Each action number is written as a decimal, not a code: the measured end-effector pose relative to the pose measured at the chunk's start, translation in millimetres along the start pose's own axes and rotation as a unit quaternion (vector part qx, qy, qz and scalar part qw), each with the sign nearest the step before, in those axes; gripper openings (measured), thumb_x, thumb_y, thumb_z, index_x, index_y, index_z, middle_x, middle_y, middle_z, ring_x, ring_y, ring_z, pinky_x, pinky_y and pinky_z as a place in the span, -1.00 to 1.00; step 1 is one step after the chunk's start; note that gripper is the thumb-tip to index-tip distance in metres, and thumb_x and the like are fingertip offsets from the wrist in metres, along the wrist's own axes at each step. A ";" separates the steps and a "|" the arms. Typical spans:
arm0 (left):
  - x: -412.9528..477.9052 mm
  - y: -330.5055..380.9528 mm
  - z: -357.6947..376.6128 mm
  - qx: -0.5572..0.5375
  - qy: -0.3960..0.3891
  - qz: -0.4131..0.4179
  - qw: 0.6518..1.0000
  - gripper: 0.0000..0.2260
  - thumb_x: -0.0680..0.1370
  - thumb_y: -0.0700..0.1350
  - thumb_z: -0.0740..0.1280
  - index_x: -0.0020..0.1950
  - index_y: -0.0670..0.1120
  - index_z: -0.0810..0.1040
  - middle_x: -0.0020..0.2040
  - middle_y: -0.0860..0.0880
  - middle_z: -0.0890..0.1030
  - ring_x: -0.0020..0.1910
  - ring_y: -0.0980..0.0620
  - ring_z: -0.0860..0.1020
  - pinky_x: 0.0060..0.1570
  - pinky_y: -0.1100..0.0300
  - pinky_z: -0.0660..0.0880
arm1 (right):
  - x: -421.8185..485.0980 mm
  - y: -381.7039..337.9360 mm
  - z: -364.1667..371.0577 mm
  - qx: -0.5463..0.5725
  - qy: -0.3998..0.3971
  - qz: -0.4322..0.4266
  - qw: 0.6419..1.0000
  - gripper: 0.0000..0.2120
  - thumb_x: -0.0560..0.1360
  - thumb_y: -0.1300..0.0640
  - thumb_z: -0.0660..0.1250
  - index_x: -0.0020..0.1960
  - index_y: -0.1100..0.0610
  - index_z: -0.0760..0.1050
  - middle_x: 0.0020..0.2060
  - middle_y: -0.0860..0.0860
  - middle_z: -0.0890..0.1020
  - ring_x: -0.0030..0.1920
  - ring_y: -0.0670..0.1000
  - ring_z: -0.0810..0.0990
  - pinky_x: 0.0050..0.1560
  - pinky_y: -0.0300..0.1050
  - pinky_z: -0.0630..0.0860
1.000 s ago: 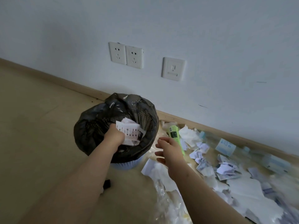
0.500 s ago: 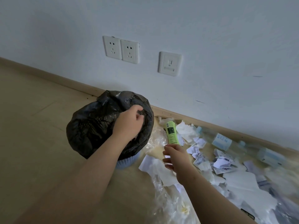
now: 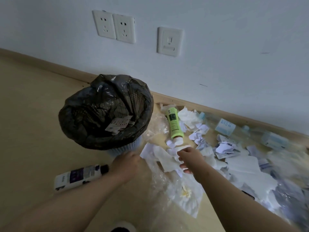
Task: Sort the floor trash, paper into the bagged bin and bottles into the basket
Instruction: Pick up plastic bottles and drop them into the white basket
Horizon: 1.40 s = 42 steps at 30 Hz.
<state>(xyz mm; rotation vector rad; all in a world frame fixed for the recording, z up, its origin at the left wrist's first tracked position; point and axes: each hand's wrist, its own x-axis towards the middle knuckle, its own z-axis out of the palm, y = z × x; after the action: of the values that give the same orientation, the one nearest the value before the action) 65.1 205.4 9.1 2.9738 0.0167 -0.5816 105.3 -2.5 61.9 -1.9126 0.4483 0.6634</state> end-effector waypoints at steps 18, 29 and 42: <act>-10.2 -34.9 27.3 0.064 -0.137 -0.123 0.981 -0.66 0.63 -0.15 -0.03 0.40 -0.08 0.25 0.39 -0.11 0.31 0.34 -0.08 0.31 0.28 0.10 0.28 | -4.9 9.8 13.6 -0.043 -0.078 0.027 0.996 -0.93 0.53 0.15 0.21 -0.06 0.13 0.45 -0.24 0.03 0.52 -0.36 -0.02 0.43 -0.33 -0.23 0.33; -7.1 -26.5 19.0 0.039 -0.102 -0.068 0.992 -0.65 0.66 -0.06 -0.04 0.41 -0.05 0.30 0.36 -0.14 0.39 0.31 -0.10 0.37 0.23 0.11 0.32 | -1.9 21.9 -0.1 -0.063 -0.064 0.044 0.995 -0.92 0.54 0.13 0.20 -0.07 0.11 0.43 -0.28 0.02 0.50 -0.37 -0.02 0.44 -0.31 -0.22 0.34; 27.6 93.5 -76.5 -0.337 0.171 0.109 0.919 -0.75 0.49 -0.18 0.35 0.15 0.01 0.52 0.05 0.05 0.58 0.01 0.07 0.52 -0.04 0.24 0.43 | 1.5 16.3 -43.6 0.007 0.024 0.022 0.999 -0.86 0.53 0.25 0.17 0.07 0.16 0.43 -0.19 0.10 0.51 -0.36 0.00 0.45 -0.37 -0.23 0.33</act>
<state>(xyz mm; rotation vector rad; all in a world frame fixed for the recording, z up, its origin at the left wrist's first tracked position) 122.3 120.7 79.1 2.3144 -0.0687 -0.0011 107.8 -49.0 63.8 -1.9142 0.5255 0.6416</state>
